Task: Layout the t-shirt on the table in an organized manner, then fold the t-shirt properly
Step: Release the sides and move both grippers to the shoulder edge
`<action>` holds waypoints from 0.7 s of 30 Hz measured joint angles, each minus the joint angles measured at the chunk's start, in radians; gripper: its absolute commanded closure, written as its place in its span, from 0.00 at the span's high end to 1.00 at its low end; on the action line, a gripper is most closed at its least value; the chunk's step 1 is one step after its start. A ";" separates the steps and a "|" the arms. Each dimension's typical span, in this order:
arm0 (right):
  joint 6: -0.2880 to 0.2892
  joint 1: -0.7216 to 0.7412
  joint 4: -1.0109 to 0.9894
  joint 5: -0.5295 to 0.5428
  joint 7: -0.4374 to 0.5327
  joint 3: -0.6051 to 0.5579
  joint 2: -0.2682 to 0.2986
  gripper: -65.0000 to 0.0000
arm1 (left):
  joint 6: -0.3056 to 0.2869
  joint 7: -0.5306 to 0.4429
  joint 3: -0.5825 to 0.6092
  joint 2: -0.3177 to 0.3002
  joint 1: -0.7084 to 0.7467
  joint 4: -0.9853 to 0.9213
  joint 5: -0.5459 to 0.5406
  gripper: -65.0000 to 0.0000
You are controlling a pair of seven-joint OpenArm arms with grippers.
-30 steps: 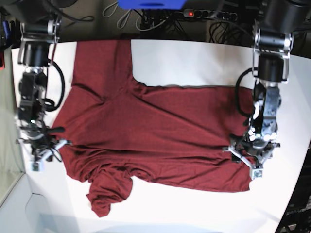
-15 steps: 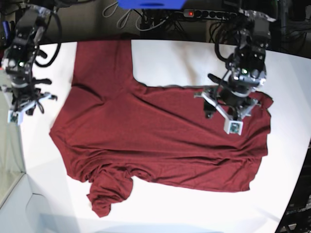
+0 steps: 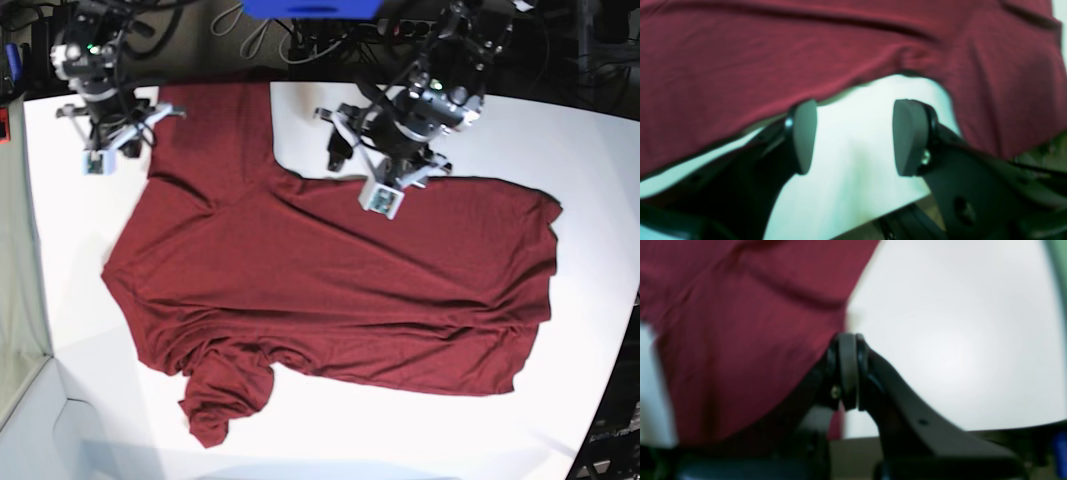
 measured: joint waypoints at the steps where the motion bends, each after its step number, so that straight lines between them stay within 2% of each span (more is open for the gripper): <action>1: 0.011 -0.012 0.000 0.007 0.000 -0.008 -0.011 0.00 | 0.000 0.008 0.021 -0.001 -0.013 -0.005 0.001 0.54; 6: 0.011 -0.087 0.000 0.002 0.003 -0.127 -0.008 0.00 | 0.001 -0.002 0.125 -0.002 -0.079 -0.024 -0.004 0.54; 11: 0.011 -0.110 0.000 -0.001 0.001 -0.218 -0.009 0.00 | 0.001 -0.002 0.119 -0.012 -0.082 -0.021 0.001 0.54; 14: 0.011 -0.114 -0.018 0.000 0.011 -0.259 -0.007 0.00 | 0.001 0.002 0.050 -0.049 -0.074 -0.019 0.002 0.54; 21: 0.012 -0.051 -0.165 0.011 0.019 -0.324 -0.003 0.00 | 0.003 0.009 -0.140 -0.073 0.043 0.001 -0.002 0.54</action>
